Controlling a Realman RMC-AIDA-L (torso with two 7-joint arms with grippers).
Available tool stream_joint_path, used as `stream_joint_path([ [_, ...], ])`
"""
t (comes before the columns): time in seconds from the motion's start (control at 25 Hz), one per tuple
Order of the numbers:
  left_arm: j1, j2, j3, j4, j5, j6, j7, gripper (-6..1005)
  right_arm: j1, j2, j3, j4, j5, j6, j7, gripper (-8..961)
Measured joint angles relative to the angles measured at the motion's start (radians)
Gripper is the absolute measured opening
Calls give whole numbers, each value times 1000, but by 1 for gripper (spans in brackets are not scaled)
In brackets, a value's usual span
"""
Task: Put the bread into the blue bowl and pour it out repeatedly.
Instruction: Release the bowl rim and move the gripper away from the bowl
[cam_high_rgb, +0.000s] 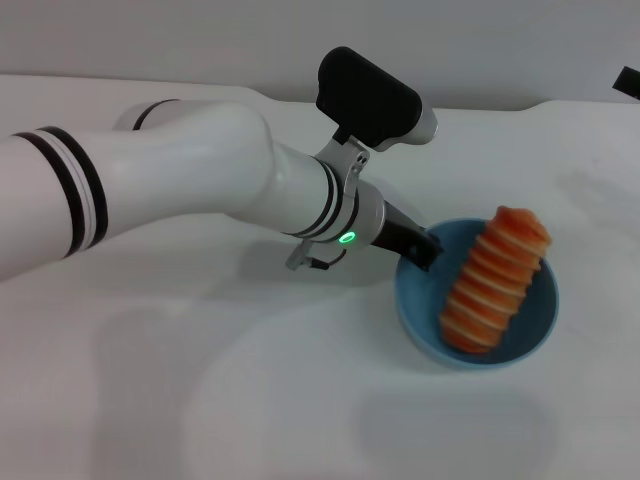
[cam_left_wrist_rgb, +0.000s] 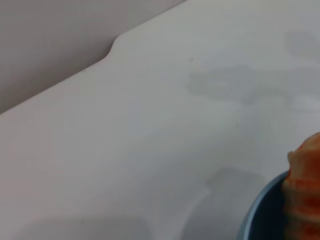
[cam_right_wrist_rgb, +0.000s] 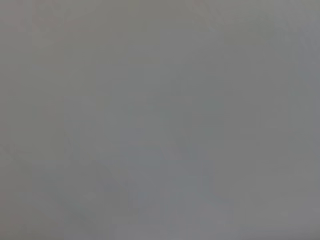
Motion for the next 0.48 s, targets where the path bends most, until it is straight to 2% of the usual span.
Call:
stream_joint_path([
  [0.28, 0, 4, -4, 1, 0, 25, -3, 36, -2, 1, 1, 0, 2, 0, 0, 460],
  [0.48, 9, 6, -23, 10, 0, 24, -4, 168, 1, 0, 3, 0, 1, 0, 0, 467],
])
